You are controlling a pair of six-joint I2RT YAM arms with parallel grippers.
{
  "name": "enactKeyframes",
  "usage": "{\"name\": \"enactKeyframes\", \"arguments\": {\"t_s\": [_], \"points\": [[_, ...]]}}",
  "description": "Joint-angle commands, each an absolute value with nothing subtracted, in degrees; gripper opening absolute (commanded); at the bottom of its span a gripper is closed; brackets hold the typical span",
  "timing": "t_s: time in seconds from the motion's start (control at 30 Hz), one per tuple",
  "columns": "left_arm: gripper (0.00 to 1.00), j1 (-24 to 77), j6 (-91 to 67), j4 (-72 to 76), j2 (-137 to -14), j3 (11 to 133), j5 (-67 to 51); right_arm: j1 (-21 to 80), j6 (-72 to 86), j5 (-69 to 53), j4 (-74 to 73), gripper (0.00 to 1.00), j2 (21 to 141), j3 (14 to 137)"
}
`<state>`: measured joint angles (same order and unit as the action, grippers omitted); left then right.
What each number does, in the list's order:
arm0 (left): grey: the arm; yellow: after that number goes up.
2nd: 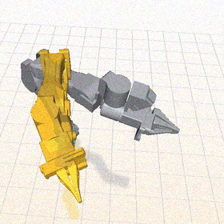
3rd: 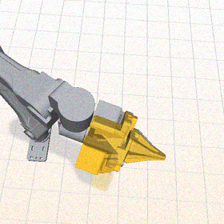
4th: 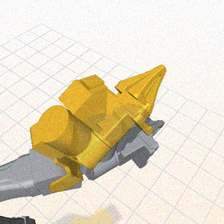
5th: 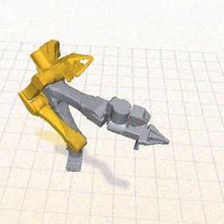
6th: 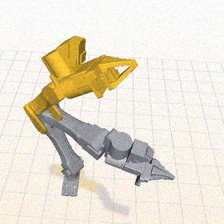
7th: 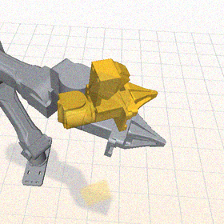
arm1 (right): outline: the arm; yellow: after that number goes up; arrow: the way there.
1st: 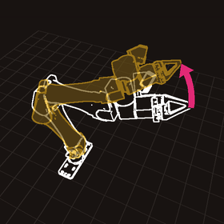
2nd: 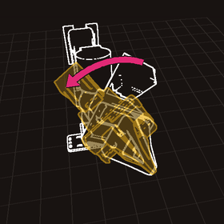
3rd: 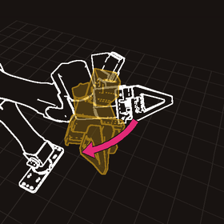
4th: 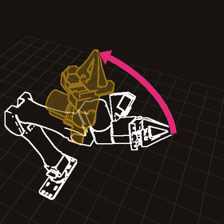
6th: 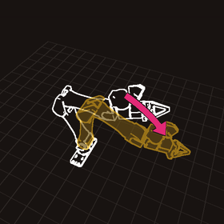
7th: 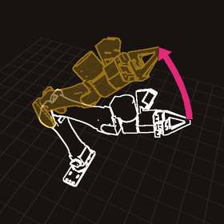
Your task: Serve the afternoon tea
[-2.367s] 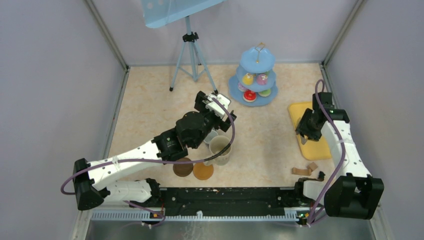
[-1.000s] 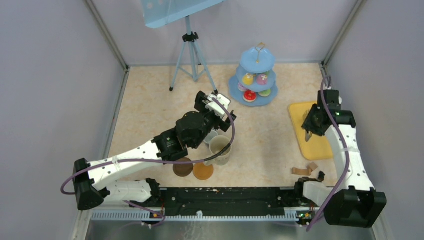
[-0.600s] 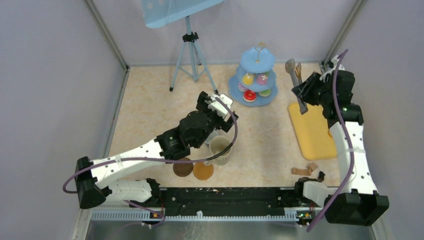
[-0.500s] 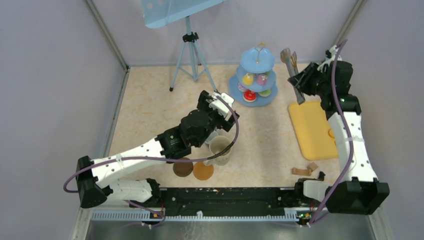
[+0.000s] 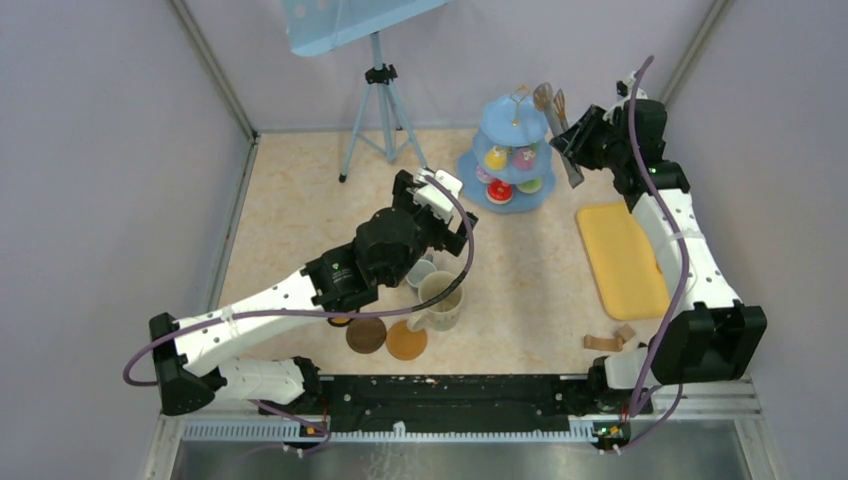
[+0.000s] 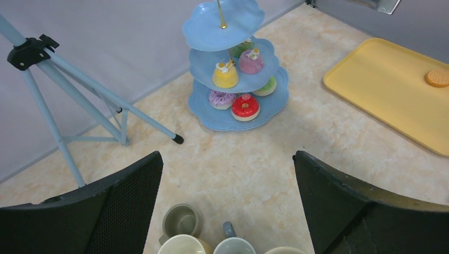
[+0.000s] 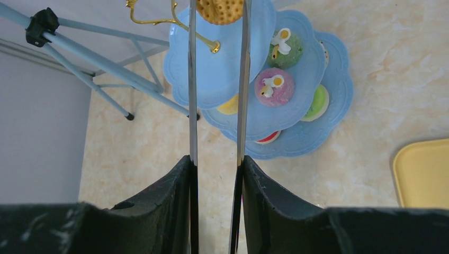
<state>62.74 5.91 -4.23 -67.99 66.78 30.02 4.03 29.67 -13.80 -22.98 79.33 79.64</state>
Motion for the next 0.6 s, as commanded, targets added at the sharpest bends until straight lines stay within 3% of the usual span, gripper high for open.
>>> {"name": "enactKeyframes", "arguments": {"t_s": [0.0,0.57], "points": [[0.99,62.9,5.5,-3.8,-67.7,70.2,30.0,5.0,29.8,-12.6,-18.0,0.28,80.3,83.1],[0.99,63.0,8.3,-1.5,-69.5,67.9,30.6,8.2,28.4,-8.9,-19.6,0.42,85.9,86.4]]}}
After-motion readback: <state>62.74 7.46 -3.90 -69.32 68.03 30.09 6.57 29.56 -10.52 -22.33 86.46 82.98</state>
